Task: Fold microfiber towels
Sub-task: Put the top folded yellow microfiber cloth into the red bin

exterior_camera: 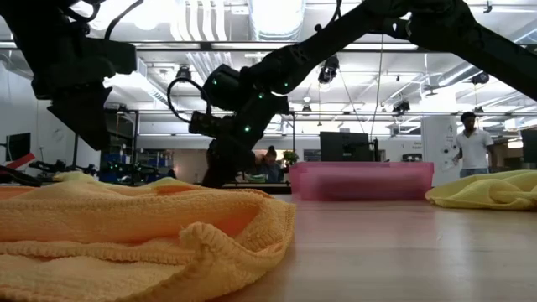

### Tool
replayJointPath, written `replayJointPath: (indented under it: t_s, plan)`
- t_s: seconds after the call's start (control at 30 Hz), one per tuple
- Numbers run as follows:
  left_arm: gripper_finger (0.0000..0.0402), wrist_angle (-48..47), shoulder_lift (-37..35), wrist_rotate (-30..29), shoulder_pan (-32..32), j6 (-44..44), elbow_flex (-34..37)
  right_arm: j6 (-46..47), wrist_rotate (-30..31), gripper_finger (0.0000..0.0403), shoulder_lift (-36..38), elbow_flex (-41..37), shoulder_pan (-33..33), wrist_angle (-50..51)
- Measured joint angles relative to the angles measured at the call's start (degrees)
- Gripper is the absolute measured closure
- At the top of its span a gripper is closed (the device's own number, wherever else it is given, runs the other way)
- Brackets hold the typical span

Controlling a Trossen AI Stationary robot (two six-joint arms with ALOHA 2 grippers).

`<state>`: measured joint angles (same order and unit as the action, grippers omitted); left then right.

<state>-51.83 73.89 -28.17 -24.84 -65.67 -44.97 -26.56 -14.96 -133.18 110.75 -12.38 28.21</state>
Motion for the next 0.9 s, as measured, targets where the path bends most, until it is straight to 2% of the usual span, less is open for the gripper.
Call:
replayJointPath:
  t_s: [0.2, 0.5, 0.63, 0.8, 0.9]
  plan:
    - [0.0226, 0.4, 0.0, -0.7, 0.0, 0.0, 0.0, -3.0, 3.2, 0.0394, 1.1, -1.3, 0.0, 6.4]
    - [0.0226, 3.4, 0.0, -1.0, 0.0, -1.3, 0.1, -2.8, 4.7, 0.0394, 4.0, -2.3, 0.0, 16.4]
    - [0.0226, 5.5, 0.0, -2.7, 0.0, -8.9, 0.3, 0.0, 5.0, 0.0394, 6.3, -3.4, 0.0, 17.5]
    - [0.0226, 7.1, 0.0, -5.9, 0.0, -23.8, 0.4, 1.5, 4.9, 0.0394, 9.7, -4.7, -0.2, 16.8]
    - [0.0226, 10.9, 0.0, -8.0, 0.0, -27.9, 0.4, 2.4, 4.8, 0.0394, 10.9, -5.3, -0.4, 16.8]
